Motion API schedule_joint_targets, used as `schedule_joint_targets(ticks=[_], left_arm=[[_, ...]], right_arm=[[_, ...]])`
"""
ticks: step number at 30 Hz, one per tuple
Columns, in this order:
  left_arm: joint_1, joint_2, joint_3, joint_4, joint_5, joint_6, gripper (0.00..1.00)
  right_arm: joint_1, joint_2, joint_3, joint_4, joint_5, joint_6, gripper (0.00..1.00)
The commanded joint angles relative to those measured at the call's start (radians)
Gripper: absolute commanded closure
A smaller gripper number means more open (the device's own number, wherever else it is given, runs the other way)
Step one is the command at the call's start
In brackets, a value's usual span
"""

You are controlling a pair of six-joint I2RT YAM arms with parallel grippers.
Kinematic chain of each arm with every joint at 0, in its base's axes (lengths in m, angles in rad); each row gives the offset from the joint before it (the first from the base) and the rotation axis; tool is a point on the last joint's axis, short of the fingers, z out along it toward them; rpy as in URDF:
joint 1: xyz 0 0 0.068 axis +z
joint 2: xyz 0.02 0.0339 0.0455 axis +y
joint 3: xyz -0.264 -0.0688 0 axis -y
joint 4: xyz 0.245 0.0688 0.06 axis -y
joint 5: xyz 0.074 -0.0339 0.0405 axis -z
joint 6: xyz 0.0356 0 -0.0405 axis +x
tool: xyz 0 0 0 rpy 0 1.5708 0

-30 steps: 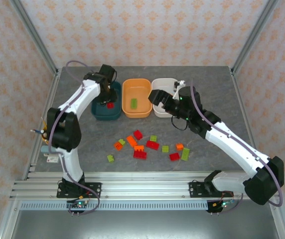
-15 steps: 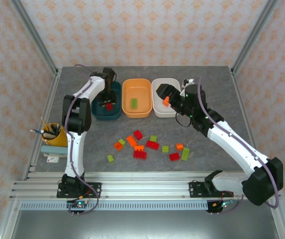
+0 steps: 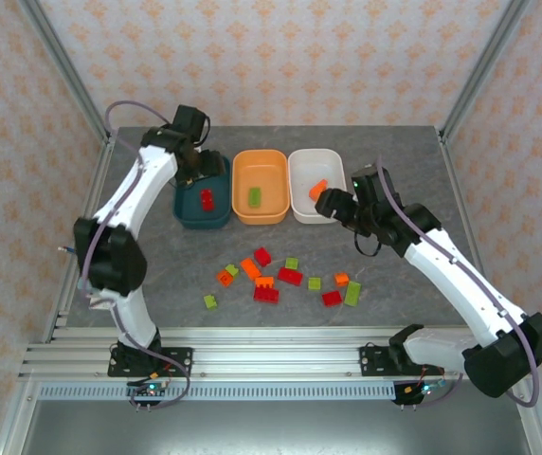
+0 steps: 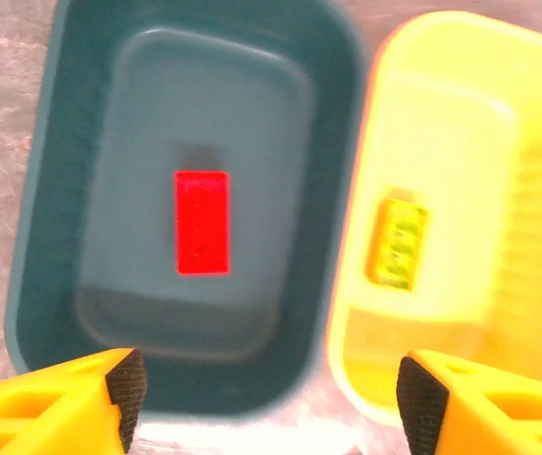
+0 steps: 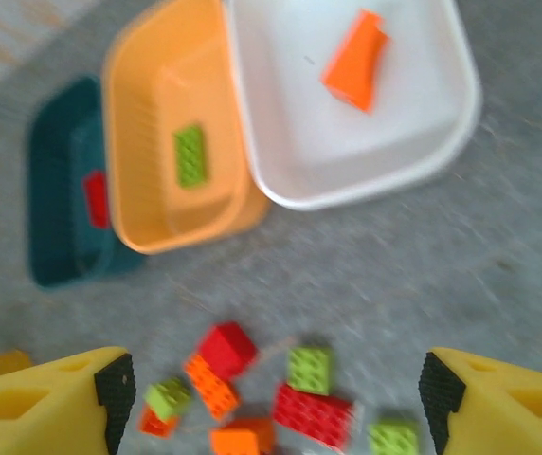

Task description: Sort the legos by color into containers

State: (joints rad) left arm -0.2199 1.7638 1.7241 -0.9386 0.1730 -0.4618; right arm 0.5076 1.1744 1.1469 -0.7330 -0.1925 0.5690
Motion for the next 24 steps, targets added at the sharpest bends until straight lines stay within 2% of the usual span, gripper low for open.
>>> schedule_joint_targets(ticks=[1, 7, 12, 17, 24], left_arm=[[-0.091, -0.157, -0.202, 0.092, 0.095, -0.064, 0.24], [-0.321, -0.488, -0.632, 0.308, 0.106, -0.267, 0.21], [-0.484, -0.758, -0.886, 0.416, 0.000, -0.406, 0.17], [-0.536, -0.915, -0.998, 0.405, -0.059, -0.473, 0.15], [-0.539, -0.923, -0.992, 0.397, -0.075, -0.479, 0.15]], right_arm=[[-0.004, 0.055, -0.011, -0.293, 0.025, -0.097, 0.23], [0.017, 0.170, -0.080, -0.364, -0.029, -0.169, 0.25], [0.041, 0.305, -0.084, -0.338, -0.048, -0.220, 0.31], [0.057, 0.424, -0.084, -0.324, -0.033, -0.263, 0.34], [0.057, 0.520, -0.081, -0.312, 0.033, -0.292, 0.37]])
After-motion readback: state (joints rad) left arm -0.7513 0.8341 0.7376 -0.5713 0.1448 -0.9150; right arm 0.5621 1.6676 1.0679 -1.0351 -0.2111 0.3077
